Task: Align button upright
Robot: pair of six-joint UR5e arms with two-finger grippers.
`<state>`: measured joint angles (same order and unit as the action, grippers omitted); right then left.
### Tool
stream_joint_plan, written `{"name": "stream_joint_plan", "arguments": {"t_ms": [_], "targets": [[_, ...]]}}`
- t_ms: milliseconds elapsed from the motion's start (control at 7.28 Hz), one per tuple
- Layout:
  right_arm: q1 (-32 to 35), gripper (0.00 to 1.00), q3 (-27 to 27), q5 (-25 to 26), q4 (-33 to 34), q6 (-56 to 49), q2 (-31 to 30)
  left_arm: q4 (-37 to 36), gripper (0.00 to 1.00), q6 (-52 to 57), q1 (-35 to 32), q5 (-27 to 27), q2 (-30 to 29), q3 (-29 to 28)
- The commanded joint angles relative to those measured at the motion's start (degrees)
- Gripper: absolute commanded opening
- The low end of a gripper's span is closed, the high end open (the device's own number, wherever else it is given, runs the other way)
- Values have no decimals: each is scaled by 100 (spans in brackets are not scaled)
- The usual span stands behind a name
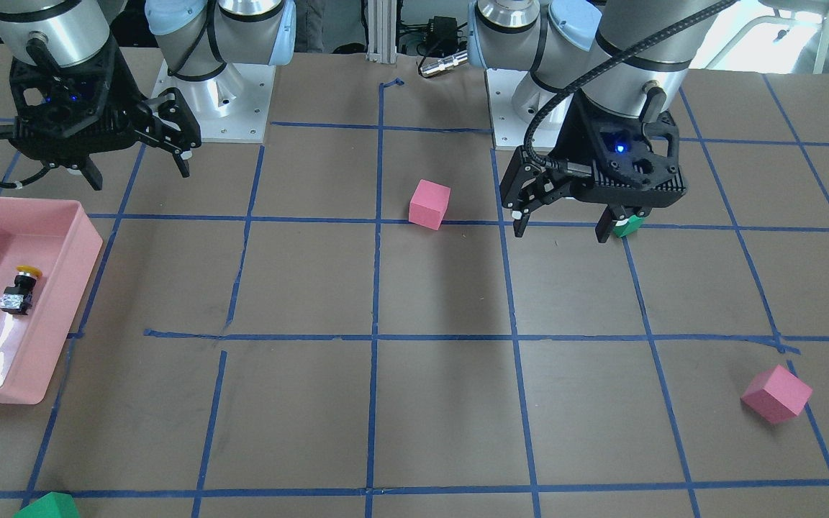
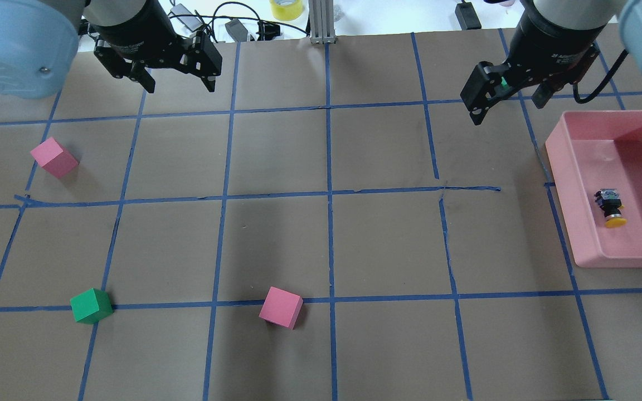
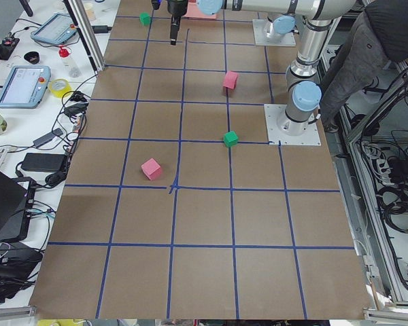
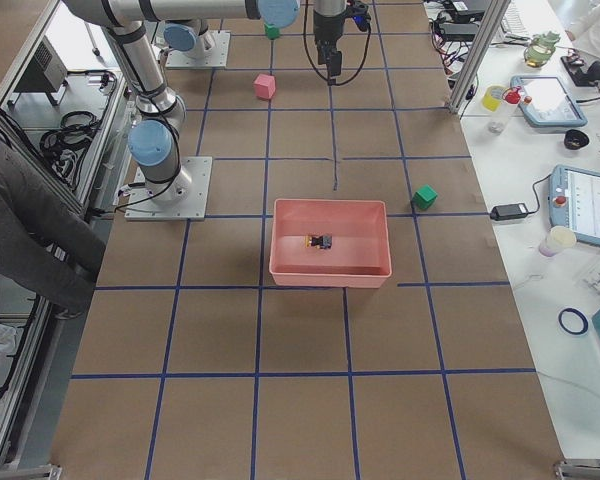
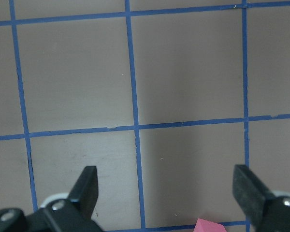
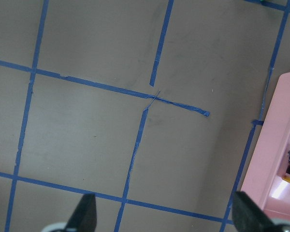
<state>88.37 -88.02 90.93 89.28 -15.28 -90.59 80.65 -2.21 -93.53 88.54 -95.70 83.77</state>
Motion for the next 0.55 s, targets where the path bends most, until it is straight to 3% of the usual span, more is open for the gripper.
{"name": "stream_joint_plan", "arguments": {"t_ms": [0, 412], "targets": [[-21, 100, -5, 30, 1, -19, 6, -189, 100, -609, 2, -283, 7, 16], [-39, 100, -40, 39, -7, -19, 6, -85, 100, -641, 2, -197, 34, 25]]}}
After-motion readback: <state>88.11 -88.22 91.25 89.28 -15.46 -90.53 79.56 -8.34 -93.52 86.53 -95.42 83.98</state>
